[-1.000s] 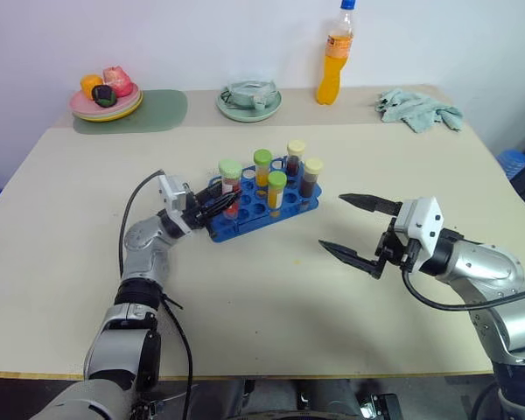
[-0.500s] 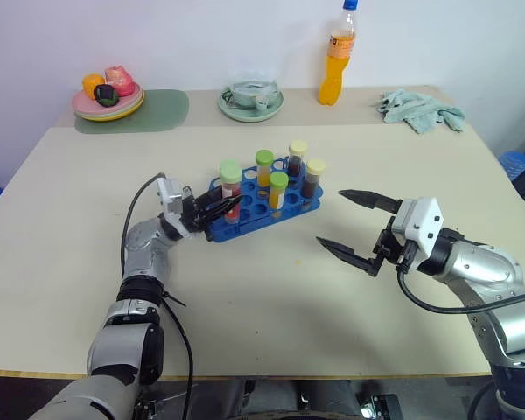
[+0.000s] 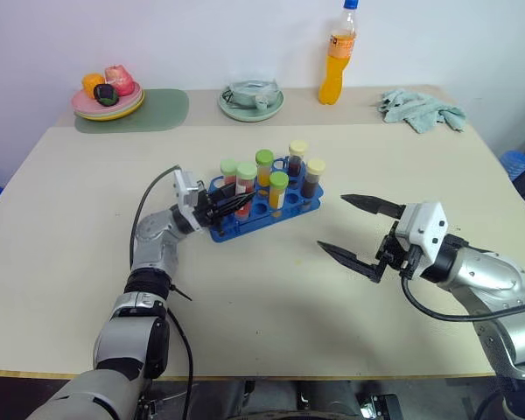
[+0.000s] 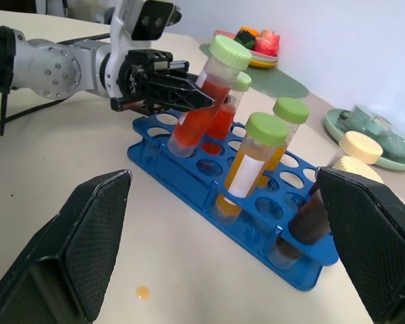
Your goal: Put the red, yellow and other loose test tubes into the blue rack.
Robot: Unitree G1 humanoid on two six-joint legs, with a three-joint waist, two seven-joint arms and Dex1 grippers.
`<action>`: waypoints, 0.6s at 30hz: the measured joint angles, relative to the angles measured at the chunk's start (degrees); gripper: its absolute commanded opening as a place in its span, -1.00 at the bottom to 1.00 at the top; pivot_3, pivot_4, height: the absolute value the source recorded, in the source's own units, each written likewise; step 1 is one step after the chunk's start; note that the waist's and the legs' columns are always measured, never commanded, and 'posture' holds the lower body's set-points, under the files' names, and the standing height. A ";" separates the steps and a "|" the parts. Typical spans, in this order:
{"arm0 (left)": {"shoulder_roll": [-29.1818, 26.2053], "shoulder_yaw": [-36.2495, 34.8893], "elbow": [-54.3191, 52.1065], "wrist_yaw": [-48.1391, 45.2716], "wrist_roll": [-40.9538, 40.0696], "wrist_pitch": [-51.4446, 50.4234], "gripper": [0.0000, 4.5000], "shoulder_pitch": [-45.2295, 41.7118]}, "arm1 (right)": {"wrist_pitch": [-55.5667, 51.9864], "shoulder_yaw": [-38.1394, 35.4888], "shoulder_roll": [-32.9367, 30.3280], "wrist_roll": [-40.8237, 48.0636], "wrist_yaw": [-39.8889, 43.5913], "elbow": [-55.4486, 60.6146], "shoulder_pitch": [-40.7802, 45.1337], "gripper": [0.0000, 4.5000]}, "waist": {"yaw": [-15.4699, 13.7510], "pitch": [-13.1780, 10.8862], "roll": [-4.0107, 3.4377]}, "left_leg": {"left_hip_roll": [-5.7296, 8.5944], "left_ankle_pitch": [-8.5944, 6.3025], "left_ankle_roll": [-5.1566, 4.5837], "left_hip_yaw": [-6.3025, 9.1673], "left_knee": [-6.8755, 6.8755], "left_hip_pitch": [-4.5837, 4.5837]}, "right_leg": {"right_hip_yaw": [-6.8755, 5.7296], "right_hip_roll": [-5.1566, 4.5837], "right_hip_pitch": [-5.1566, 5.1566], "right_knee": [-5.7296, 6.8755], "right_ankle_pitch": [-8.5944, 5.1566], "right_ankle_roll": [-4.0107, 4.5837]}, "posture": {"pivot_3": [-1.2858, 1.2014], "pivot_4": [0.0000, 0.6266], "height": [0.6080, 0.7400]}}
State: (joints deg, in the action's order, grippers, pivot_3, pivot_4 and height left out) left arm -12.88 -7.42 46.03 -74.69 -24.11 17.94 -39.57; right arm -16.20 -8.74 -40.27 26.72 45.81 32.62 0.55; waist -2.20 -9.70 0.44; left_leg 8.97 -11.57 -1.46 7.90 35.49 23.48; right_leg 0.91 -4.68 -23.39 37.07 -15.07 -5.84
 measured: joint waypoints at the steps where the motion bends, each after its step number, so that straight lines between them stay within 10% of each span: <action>1: 0.05 0.02 0.04 0.19 0.15 0.07 -0.66 -0.05 | -0.42 -0.67 -0.19 0.46 0.02 0.28 -0.94 1.00 | 0.00 0.00 0.00 | 0.00 0.00 0.00 0.00 0.00 0.00 | 0.00 0.00 0.00 0.00 0.00 0.00 | 0.03 -0.52 1.00; 17: 0.66 0.31 -0.37 0.89 1.32 -2.91 -0.66 0.75 | -2.21 -8.65 -1.38 3.03 0.70 3.75 -14.54 1.00 | -0.03 -0.04 0.05 | 0.00 -0.02 0.00 0.00 -0.03 0.01 | 0.00 -0.01 0.01 -0.05 -0.02 -0.03 | 0.03 -0.52 1.00; 18: 0.61 0.30 -1.42 0.90 0.95 -4.25 -0.44 1.18 | -2.20 -8.68 -1.37 3.06 0.69 3.76 -14.85 1.00 | -0.02 -0.05 0.07 | 0.00 -0.03 -0.02 0.00 -0.03 0.02 | 0.00 -0.01 0.00 -0.05 -0.03 -0.04 | 0.03 -0.52 1.00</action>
State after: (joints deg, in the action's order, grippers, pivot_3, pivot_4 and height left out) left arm -12.26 -7.12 44.61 -73.78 -23.17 13.69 -38.39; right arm -18.41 -17.42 -41.65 29.78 46.49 36.38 -14.30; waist -2.22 -9.75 0.51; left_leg 8.97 -11.60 -1.48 7.90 35.45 23.50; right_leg 0.91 -4.69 -23.38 37.02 -15.09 -5.88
